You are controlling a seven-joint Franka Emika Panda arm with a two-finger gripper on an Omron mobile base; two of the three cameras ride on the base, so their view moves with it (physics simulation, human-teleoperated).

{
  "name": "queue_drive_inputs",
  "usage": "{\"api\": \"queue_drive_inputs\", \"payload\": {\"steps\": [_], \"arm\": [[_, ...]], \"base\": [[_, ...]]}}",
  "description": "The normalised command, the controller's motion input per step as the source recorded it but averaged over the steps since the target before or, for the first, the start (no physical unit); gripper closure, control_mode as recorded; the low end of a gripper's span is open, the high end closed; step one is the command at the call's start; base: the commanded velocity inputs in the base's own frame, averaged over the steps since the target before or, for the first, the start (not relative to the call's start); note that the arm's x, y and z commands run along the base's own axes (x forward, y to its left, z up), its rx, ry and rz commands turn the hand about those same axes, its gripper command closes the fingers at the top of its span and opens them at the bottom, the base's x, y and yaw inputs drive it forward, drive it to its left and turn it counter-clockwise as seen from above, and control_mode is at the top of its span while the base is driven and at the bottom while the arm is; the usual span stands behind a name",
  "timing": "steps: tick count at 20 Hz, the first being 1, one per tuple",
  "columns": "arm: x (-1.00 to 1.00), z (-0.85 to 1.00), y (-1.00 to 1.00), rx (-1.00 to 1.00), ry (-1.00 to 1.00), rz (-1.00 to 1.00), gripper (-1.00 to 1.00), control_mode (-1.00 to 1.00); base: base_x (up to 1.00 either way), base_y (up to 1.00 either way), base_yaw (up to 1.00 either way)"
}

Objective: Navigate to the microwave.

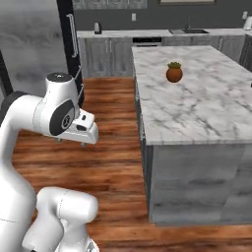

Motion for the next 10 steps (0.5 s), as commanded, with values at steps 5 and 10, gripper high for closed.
{"api": "queue_drive_inputs", "payload": {"steps": [5, 10], "arm": [[0.0, 0.0, 0.0, 0.0, 0.0, 0.0, -1.0, 1.0], [0.0, 0.0, 0.0, 0.0, 0.0, 0.0, -1.0, 1.0]], "base": [[1.0, 0.38, 0.31], [1.0, 0.42, 0.24]]}}
